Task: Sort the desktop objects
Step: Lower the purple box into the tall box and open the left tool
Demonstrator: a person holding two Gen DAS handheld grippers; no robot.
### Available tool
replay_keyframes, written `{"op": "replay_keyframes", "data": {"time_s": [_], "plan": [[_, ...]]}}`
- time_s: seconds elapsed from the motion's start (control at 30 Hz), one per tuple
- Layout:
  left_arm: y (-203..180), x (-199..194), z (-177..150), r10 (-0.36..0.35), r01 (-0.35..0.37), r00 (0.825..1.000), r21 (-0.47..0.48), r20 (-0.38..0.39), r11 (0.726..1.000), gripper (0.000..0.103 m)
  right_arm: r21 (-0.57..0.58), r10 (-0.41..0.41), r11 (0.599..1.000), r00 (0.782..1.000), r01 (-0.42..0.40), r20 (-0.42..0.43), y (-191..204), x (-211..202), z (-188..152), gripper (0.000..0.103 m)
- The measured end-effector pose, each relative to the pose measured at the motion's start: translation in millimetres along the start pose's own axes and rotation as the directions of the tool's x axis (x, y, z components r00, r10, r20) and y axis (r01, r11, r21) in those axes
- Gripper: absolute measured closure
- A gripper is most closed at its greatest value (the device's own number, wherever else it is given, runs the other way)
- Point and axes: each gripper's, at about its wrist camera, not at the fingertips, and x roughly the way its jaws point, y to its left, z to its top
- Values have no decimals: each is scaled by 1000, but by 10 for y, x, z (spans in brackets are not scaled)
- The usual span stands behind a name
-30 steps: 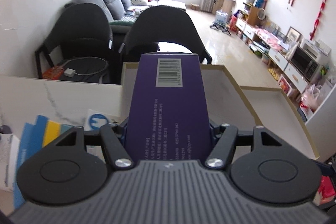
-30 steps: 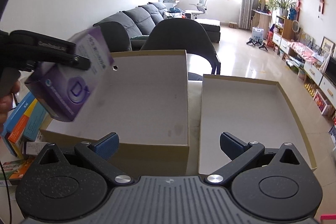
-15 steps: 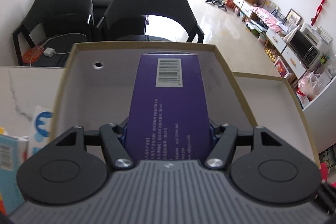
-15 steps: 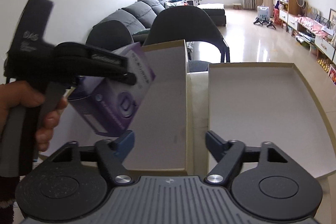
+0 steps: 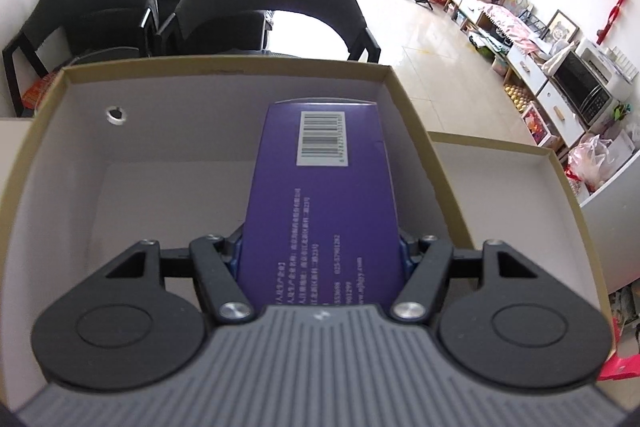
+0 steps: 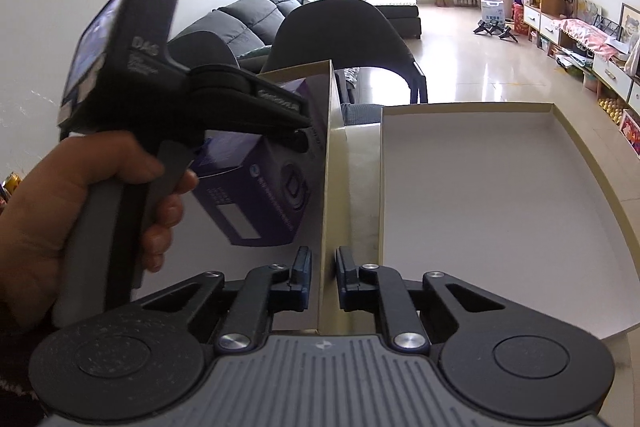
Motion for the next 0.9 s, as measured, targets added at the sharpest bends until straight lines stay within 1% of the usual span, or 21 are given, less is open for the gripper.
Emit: {"op": "replay_keyframes", "data": {"time_s": [0.13, 0.33, 0.37, 0.4, 0.53, 0.6, 0.67, 0.7, 0.77, 0.83, 0.9], "plan": [[-18, 60, 5, 3, -3, 1000, 0, -6, 1000, 39, -11, -3, 1000, 1000, 3, -2, 4, 23, 10, 88], [13, 89, 3, 1, -1, 999, -4, -36, 1000, 38, -16, -2, 1000, 1000, 2, -9, 3, 28, 16, 88], [11, 80, 7, -1, 1, 999, -2, -36, 1000, 34, -15, -1, 1000, 1000, 1, -12, -2, 38, 20, 87], [13, 57, 7, -5, 5, 999, -1, -34, 1000, 34, -14, -1, 1000, 1000, 1, -15, -10, 57, 27, 87], [15, -3, 40, -11, 11, 999, -1, -36, 1000, 26, -19, -8, 1000, 1000, 8, -18, 0, 75, 47, 86], [29, -64, 40, -11, 11, 999, 2, -31, 1000, 24, -23, -14, 1000, 1000, 14, -14, 2, 67, 63, 81], [59, -129, 30, -8, 8, 1000, 6, -22, 1000, 23, -29, -26, 999, 1000, 26, -6, 6, 46, 77, 79], [74, -167, 21, -1, 1, 1000, 10, -16, 1000, 22, -37, -30, 999, 1000, 30, -4, 11, 41, 85, 74], [95, -231, 7, 12, -12, 1000, 21, -1, 1000, 18, -52, -39, 998, 999, 39, 0, 24, 31, 102, 72], [127, -283, -11, 23, -23, 1000, 26, 8, 999, 17, -72, -45, 996, 999, 45, 3, 61, 27, 122, 71], [166, -332, -25, 27, -28, 1000, 24, 13, 999, 17, -93, -50, 994, 999, 50, 9, 94, 24, 137, 67]]}}
